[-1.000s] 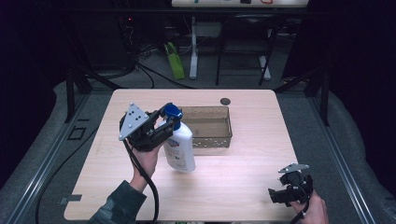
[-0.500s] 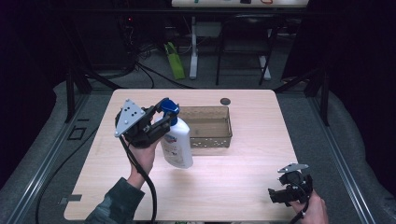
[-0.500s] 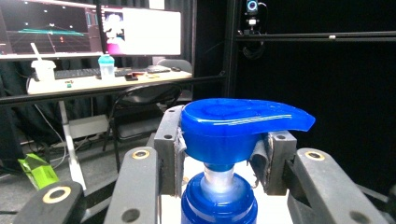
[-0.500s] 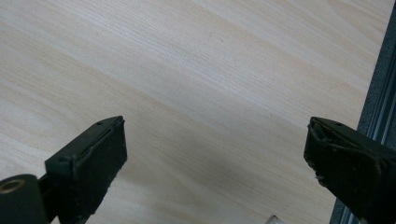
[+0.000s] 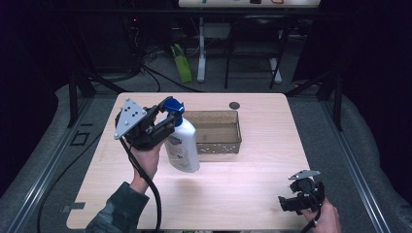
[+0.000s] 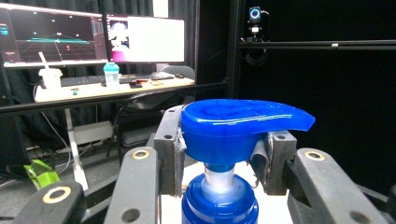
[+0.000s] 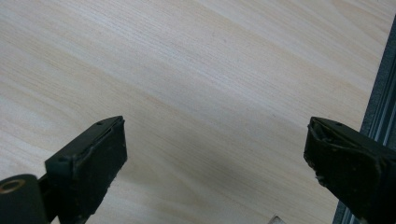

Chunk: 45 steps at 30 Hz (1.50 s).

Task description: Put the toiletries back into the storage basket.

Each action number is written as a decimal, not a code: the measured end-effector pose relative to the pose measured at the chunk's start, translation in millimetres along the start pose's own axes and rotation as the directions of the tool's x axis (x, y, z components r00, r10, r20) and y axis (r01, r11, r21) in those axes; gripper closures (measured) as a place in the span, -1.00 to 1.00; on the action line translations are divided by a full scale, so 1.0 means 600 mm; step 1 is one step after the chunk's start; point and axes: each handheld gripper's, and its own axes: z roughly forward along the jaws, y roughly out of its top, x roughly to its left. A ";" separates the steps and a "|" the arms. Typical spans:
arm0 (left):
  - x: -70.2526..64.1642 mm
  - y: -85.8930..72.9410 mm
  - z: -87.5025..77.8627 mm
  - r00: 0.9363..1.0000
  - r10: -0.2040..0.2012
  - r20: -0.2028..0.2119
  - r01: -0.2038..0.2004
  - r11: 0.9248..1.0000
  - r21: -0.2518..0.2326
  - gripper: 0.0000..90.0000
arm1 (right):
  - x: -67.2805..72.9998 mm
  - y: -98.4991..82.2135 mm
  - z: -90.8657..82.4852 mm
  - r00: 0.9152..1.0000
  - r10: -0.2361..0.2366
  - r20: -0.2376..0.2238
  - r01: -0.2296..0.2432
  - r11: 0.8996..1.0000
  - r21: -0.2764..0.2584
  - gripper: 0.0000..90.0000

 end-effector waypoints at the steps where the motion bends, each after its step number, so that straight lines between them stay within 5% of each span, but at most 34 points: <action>1: 0.001 0.002 0.000 1.000 -0.001 -0.001 0.001 1.000 -0.001 0.31 | 0.000 0.000 0.000 1.000 0.000 0.000 0.000 1.000 0.000 -0.88; 45: 0.024 0.062 0.025 0.998 0.028 -0.065 -0.029 0.999 -0.014 0.31 | 0.000 -0.001 -0.002 1.000 0.008 -0.001 -0.008 1.000 0.000 -0.88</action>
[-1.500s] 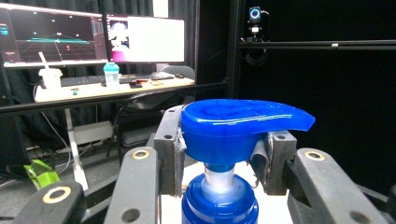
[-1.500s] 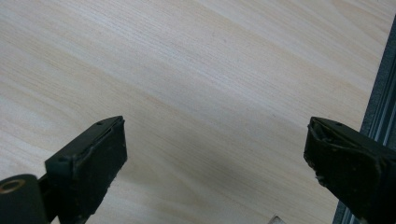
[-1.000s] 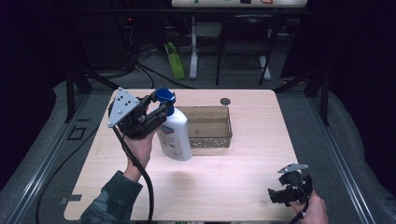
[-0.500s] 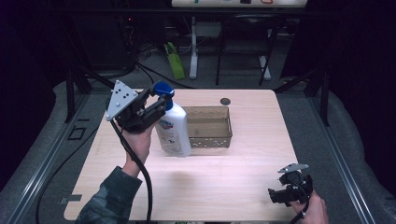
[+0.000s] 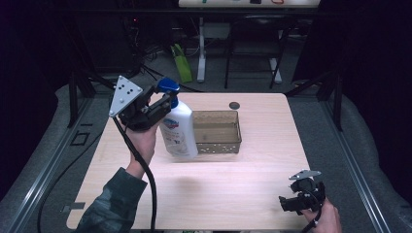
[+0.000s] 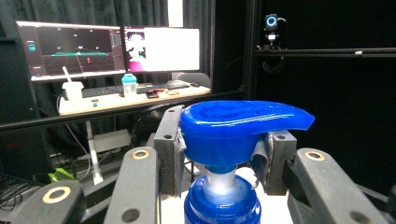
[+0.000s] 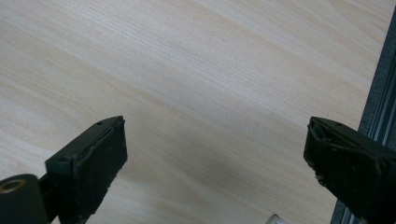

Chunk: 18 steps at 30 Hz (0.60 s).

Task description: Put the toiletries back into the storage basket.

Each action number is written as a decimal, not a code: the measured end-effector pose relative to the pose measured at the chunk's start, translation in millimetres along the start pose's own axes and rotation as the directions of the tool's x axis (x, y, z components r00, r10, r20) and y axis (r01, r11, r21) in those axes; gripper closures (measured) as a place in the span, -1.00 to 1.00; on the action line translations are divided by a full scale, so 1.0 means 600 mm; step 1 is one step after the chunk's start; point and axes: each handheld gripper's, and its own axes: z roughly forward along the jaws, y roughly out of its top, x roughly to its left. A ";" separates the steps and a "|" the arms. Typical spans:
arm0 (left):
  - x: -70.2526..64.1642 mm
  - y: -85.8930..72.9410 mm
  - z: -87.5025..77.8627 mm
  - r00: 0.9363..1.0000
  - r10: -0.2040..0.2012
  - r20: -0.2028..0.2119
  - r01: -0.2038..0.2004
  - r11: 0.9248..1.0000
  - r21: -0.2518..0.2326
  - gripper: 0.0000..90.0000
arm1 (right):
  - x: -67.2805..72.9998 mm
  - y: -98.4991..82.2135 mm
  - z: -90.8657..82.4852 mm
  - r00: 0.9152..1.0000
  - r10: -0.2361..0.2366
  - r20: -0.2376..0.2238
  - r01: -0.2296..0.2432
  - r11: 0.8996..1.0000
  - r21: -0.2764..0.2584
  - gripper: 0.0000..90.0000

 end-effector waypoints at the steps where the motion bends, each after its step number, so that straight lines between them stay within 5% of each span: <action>1: 0.001 0.001 0.002 1.000 0.001 -0.003 -0.001 1.000 -0.002 0.31 | 0.000 0.000 0.000 1.000 -0.001 -0.001 0.001 1.000 -0.001 -0.88; 18: 0.010 0.013 0.024 0.999 0.021 -0.037 -0.021 1.000 0.009 0.30 | -0.001 -0.001 0.000 1.000 -0.003 -0.002 0.003 1.000 -0.001 -0.86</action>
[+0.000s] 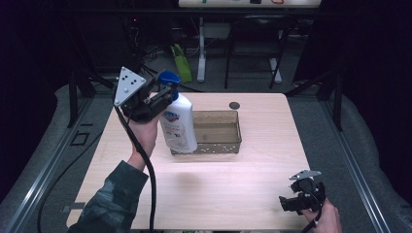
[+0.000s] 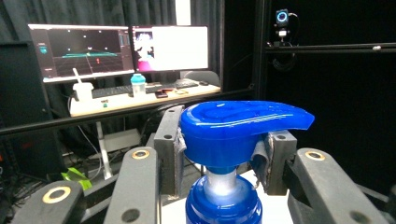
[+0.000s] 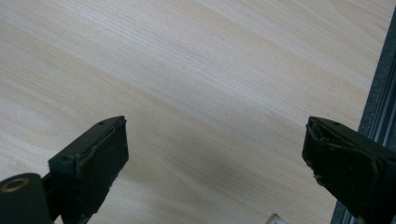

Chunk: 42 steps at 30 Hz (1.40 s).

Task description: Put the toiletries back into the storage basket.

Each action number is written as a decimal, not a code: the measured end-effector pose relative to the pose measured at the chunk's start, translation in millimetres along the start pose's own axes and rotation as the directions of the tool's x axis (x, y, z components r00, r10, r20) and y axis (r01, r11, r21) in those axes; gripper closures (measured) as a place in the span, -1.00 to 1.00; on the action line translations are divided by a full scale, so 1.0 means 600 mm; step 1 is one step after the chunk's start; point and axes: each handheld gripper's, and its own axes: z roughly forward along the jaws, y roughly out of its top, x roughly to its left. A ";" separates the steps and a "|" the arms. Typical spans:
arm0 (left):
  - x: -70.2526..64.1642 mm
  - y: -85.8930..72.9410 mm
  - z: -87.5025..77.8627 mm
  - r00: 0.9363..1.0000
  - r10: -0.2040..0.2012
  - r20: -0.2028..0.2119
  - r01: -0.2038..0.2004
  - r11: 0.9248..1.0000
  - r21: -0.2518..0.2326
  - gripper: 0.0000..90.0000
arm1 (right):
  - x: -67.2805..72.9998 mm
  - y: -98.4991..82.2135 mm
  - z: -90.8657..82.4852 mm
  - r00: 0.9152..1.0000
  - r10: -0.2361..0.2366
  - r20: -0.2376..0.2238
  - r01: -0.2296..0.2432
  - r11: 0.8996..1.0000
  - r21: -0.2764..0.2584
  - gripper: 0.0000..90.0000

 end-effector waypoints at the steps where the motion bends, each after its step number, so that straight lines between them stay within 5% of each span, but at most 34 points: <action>1: 0.002 0.003 0.001 1.000 0.004 -0.006 -0.004 1.000 -0.004 0.30 | 0.000 0.000 0.000 1.000 0.000 0.000 0.000 1.000 0.000 -0.86; 42: 0.033 -0.024 0.073 0.996 -0.009 -0.091 0.012 0.999 0.036 0.31 | 0.000 -0.001 0.002 1.000 0.005 -0.006 -0.005 1.000 0.005 -0.85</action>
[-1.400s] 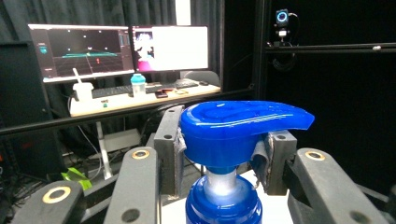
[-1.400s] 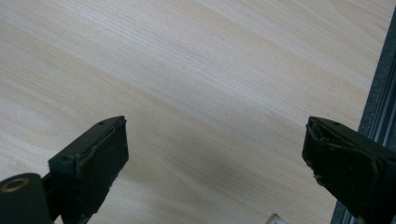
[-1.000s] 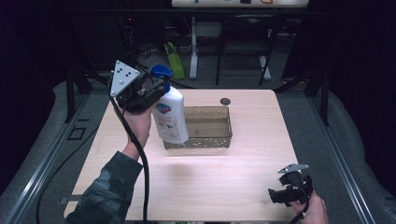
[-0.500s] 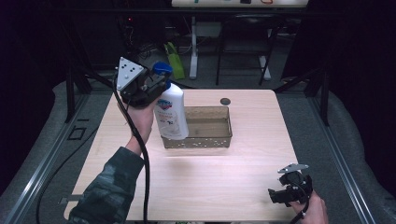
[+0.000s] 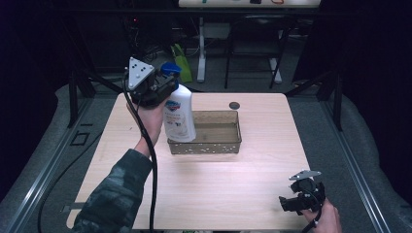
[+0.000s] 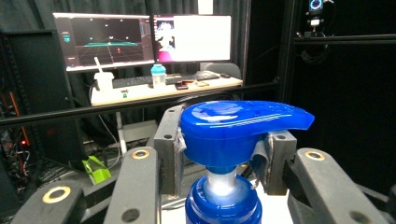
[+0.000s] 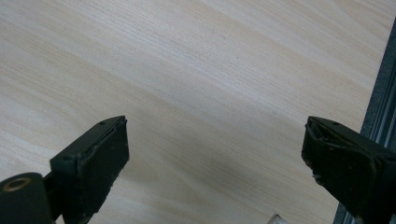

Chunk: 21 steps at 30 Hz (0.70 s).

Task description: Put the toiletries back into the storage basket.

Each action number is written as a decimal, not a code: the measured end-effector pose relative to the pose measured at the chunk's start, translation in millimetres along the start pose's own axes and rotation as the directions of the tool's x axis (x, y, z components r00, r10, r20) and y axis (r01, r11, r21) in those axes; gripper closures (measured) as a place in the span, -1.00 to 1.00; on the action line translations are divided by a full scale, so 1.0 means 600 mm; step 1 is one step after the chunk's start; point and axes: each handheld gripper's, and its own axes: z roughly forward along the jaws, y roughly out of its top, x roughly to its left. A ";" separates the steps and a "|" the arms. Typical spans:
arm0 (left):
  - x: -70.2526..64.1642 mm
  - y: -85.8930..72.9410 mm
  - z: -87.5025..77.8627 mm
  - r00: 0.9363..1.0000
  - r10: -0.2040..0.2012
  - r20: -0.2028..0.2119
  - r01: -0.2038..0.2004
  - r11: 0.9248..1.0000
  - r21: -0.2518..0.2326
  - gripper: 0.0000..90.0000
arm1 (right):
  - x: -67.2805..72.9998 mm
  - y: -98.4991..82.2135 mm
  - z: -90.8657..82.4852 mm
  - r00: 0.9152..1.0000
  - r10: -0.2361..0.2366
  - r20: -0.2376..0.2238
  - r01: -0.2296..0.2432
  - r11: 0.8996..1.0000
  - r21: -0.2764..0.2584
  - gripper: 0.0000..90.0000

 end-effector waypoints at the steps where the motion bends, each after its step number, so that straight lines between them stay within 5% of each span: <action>1: 0.000 -0.001 0.001 1.000 -0.001 -0.002 0.001 1.000 0.002 0.31 | 0.000 0.000 0.000 1.000 -0.002 0.002 0.002 1.000 0.002 -0.85; 21: -0.009 -0.018 0.032 0.999 -0.024 -0.034 0.024 1.000 -0.002 0.31 | 0.001 0.000 -0.001 1.000 -0.006 -0.003 0.006 1.000 -0.003 -0.85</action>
